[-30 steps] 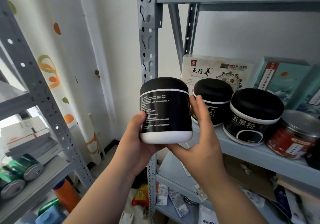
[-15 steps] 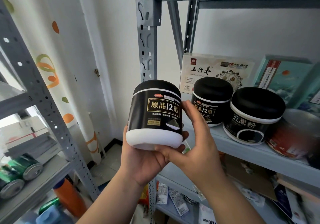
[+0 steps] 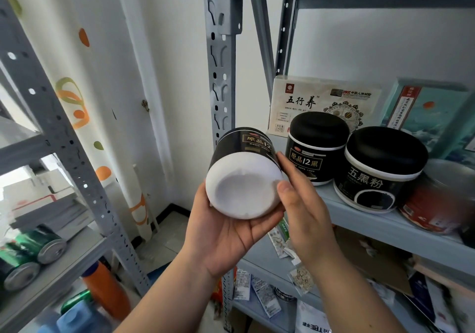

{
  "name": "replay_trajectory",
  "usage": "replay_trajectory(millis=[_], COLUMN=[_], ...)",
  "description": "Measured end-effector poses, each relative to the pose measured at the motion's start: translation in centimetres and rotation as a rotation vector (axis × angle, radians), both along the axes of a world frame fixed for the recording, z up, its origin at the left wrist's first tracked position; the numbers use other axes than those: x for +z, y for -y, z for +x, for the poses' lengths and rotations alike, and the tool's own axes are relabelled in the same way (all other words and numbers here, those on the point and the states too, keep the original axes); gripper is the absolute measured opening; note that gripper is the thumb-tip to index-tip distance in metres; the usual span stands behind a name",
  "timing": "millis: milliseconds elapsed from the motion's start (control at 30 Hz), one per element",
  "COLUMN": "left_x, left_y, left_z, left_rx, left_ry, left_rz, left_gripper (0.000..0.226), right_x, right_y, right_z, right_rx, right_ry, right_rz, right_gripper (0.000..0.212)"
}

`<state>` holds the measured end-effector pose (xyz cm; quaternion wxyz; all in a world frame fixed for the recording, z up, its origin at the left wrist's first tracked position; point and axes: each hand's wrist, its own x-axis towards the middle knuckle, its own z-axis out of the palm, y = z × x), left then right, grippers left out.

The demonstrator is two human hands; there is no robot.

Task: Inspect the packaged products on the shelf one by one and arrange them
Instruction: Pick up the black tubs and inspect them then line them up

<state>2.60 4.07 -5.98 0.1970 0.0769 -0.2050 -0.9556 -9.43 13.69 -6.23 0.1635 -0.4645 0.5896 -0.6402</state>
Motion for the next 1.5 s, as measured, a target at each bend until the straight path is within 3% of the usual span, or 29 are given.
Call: replay_trajectory(millis=[133,267,333,400,467,533,633,700,800,900,967,1033,1167,1333,1500], left_x=[0.5,0.5,0.3,0.1,0.0,-0.1,-1.4,-1.7,-0.7,-0.2,-0.5,-1.1,-1.9,-2.4,-3.4], left_y=[0.0,0.0,0.3,0.4,0.0,-0.4,-0.1,0.3,0.3,1.6,2.3,2.7,2.6,2.3,2.4], left_z=[0.2,0.5,0.8,1.3,1.4,1.1,0.9,1.3,1.8,1.7,2.3,2.8,2.7,2.8,2.9], left_rx=[0.104,0.313,0.482,0.604,0.731,0.845,1.013,0.944,0.726,0.264,0.058,0.028,0.211,0.454,0.431], left_ry=[0.081,0.248,0.321,0.492,0.620,0.621,0.552,0.526,0.494,0.417,0.370,0.314,0.245,0.189,0.195], left_rz=[-0.026,-0.327,-0.586,-1.032,-1.368,-1.644,-1.983,-1.842,-1.221,-0.555,-0.359,-0.329,-0.412,-0.847,-0.942], left_gripper=[0.077,0.077,0.083,0.086,0.086,0.086,0.086,0.083,0.072,0.073,0.074,0.063,0.049,0.074,0.071], right_x=[0.1,-0.1,-0.2,-0.3,-0.4,-0.3,0.2,0.1,-0.3,-0.9,-1.0,-0.8,0.0,1.1,1.3], right_y=[-0.1,0.3,0.4,0.4,0.4,0.4,0.3,0.1,-0.3,-0.8,-1.2,-1.3,-0.9,0.1,0.1], right_z=[0.0,0.0,0.0,0.1,0.1,-0.2,-0.7,-1.1,-1.2,-0.8,-0.5,-0.3,-0.4,0.5,0.8], right_rx=[0.031,0.082,0.111,0.103,0.065,0.046,0.076,0.066,0.046,0.097,0.156,0.204,0.247,0.124,0.061], right_ry=[0.102,0.176,0.213,0.266,0.353,0.425,0.499,0.493,0.366,0.226,0.123,0.041,0.047,0.221,0.214], right_rz=[0.040,0.069,0.068,0.042,0.007,-0.019,-0.032,-0.048,-0.072,-0.073,-0.068,-0.030,0.118,0.204,0.152], right_gripper=[0.057,0.048,0.053,0.063,0.087,0.098,0.092,0.087,0.088,0.095,0.098,0.100,0.092,0.052,0.042])
